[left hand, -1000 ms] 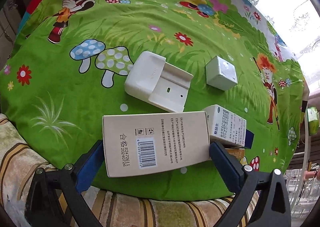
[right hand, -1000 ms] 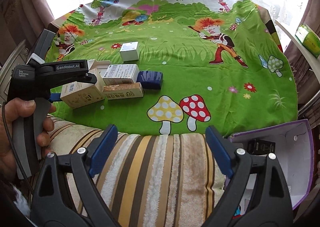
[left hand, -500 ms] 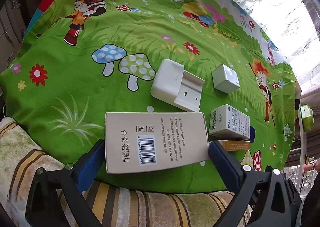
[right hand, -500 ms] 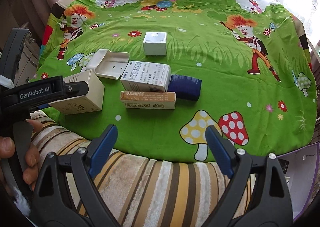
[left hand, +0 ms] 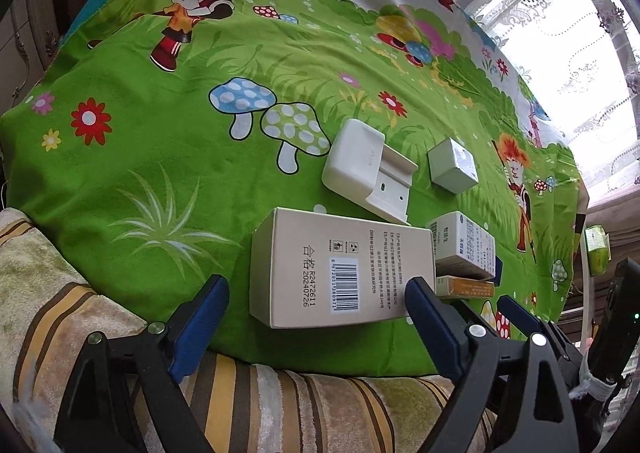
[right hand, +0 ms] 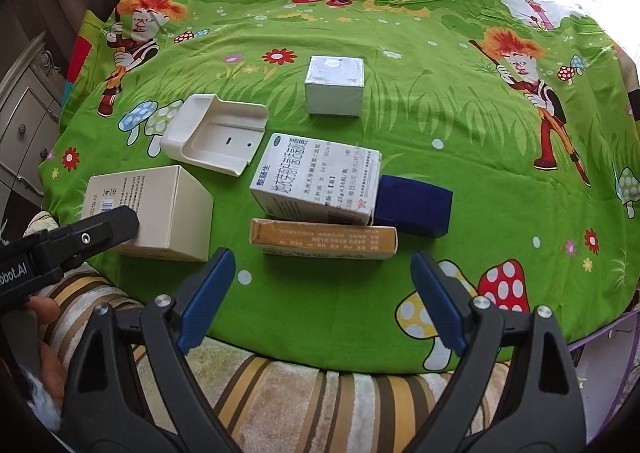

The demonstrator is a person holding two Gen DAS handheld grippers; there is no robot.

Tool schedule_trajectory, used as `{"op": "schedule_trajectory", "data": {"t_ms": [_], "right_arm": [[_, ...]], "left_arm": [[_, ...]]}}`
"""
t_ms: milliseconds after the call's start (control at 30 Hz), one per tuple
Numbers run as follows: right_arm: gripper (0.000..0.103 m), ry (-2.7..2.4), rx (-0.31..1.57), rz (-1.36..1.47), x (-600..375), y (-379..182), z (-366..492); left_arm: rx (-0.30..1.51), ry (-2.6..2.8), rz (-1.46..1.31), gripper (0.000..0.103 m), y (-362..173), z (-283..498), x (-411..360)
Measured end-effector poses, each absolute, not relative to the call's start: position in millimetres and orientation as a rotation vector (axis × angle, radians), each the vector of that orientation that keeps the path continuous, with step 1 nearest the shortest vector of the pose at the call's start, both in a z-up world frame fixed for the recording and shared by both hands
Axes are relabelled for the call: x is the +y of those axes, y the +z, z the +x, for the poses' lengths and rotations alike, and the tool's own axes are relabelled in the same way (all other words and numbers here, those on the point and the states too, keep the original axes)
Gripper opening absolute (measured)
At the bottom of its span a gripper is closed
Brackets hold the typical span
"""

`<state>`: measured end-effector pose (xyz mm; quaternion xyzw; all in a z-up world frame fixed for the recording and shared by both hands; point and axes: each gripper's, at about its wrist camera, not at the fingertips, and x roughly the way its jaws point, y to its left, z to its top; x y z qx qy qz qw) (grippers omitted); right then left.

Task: Organize rigid objects
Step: 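Grasp the beige carton with the left tool while the right grasps the orange box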

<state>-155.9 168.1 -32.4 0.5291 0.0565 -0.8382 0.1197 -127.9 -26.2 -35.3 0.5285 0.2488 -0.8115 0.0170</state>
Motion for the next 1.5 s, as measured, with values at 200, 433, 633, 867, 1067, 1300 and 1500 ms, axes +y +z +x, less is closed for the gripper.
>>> {"op": "schedule_trajectory", "data": {"t_ms": [200,433,633,867,1067,1300,1500], "right_arm": [[0.091,-2.439,0.155,1.591,165,-42,-168],[0.084,-2.432,0.157,1.622,163,-49,-174],[0.084,-2.484,0.145,1.576,172,-41,-168],[0.084,-2.574,0.116,1.515,195,-21,-145],[0.084,-2.641,0.086,1.458,219,-6,-119],[0.084,-2.664,0.015,1.408,242,7,-93],[0.084,-2.691,-0.060,1.386,270,15,-73]], "left_arm": [[0.792,-2.532,1.600,0.103,-31,-126,-29],[0.744,-2.541,1.598,0.103,-25,-130,-23],[0.669,-2.533,1.595,0.103,-17,-137,-12],[0.556,-2.501,1.650,0.103,-21,-145,7],[0.441,-2.447,1.694,0.103,-29,-153,22],[0.342,-2.385,1.709,0.103,-41,-158,27],[0.390,-2.438,1.674,0.101,-35,-151,26]]}}
